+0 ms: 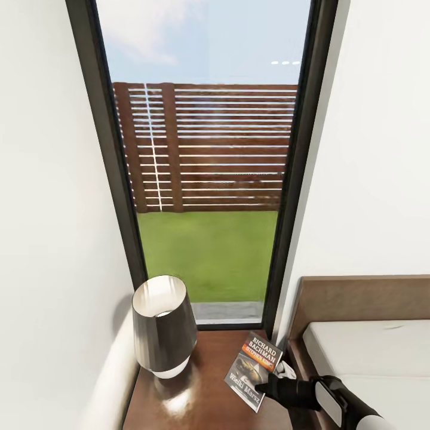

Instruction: In the bedroom, move the book from the bed onto either nightstand, and place the two sandals side by side next to the bed.

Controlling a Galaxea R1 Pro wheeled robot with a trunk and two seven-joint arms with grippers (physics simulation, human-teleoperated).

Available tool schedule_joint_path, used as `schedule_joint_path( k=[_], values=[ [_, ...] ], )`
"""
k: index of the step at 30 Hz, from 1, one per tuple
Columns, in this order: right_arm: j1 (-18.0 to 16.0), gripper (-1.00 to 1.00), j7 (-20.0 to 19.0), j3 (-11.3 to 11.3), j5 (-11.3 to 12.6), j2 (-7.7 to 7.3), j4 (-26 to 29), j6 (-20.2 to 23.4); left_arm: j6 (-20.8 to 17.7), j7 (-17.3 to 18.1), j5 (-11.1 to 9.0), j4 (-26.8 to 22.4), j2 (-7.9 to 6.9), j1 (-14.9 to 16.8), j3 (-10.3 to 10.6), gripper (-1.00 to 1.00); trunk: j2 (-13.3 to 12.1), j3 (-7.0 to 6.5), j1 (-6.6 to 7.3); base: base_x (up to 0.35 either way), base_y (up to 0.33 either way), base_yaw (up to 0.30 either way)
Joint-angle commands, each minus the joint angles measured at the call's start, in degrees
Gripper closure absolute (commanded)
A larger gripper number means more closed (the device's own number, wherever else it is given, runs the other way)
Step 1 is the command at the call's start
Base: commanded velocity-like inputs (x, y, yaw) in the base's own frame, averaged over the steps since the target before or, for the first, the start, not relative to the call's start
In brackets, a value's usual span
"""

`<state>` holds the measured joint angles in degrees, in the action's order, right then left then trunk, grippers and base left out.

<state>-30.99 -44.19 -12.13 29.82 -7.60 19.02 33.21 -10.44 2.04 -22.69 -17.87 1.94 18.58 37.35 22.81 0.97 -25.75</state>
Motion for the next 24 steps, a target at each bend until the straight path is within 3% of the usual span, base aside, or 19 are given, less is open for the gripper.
schedule_joint_path(
  k=[1, 9, 24],
  values=[
    [-0.04, 1.0, 0.08, -0.26, 0.47, -0.05, 0.05, 0.37, -0.17, 0.05, -0.77, -0.06, -0.07, 0.04, 0.14, -1.0, 0.11, 0.1, -0.03, 0.0, 0.0, 0.0],
    [-0.04, 1.0, 0.07, -0.26, 0.43, -0.05, 0.0, -0.59, 1.02, 0.07, -6.63, -0.14, -2.38, 0.09, 0.19, -1.0, 0.11, 0.1, -0.03, 0.0, 0.0, 0.0],
    [-0.04, 1.0, -0.02, -0.26, 0.41, -0.05, -0.25, -2.04, 3.64, 0.07, -10.87, -0.09, -4.87, 0.14, 0.17, -1.0, 0.11, 0.1, -0.03, 0.0, 0.0, 0.0]
  ],
)
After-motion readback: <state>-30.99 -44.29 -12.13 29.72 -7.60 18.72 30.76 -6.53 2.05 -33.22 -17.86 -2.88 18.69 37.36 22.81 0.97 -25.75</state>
